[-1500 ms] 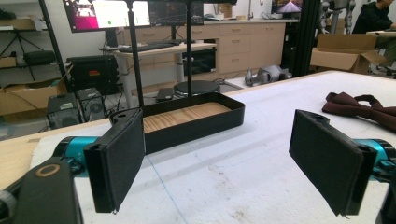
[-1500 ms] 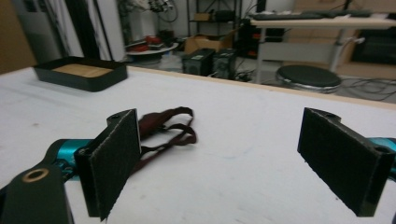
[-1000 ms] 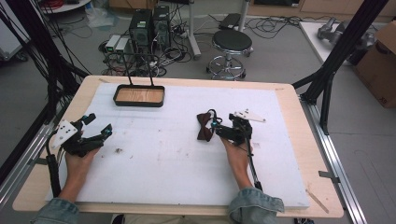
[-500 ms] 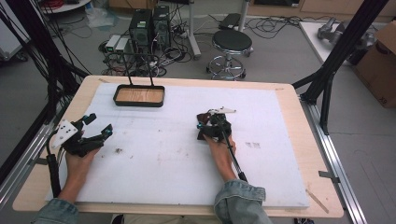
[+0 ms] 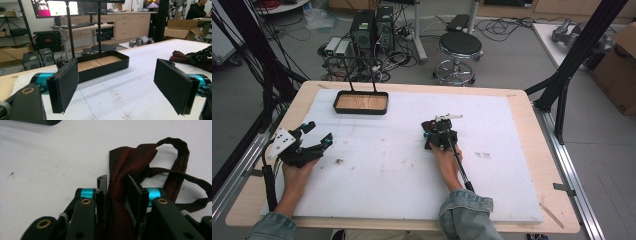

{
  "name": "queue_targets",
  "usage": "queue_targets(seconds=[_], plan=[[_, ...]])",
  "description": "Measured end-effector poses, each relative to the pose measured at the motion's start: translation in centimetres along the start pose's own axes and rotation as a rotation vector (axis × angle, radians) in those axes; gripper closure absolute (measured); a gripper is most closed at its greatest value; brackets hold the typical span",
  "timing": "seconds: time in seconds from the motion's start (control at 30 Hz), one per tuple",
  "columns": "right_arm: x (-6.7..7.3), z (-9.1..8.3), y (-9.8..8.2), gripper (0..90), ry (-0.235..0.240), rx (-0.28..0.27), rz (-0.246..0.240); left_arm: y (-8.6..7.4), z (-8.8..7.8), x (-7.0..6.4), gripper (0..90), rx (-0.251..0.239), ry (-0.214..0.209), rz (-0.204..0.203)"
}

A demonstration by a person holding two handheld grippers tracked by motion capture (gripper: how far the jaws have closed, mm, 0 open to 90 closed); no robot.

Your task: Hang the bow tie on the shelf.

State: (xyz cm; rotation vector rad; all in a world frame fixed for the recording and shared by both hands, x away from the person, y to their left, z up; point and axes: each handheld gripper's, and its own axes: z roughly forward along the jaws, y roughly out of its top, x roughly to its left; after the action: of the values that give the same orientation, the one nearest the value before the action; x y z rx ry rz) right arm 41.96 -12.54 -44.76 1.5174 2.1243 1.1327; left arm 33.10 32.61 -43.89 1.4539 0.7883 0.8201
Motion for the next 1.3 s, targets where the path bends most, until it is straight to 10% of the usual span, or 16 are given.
queue_targets(seconds=[0.43, 1.3], plan=[[1.3, -1.4, 2.8, 76.5, 0.057, -0.121, -0.022, 0.0, 0.0, 0.0, 20.3, 0.001, -0.002, 0.003], [9.1, 0.7, 12.8, 76.6, 0.276, -0.268, -0.223, 0.0, 0.1, -0.1, 20.9, -0.004, -0.008, 0.009]])
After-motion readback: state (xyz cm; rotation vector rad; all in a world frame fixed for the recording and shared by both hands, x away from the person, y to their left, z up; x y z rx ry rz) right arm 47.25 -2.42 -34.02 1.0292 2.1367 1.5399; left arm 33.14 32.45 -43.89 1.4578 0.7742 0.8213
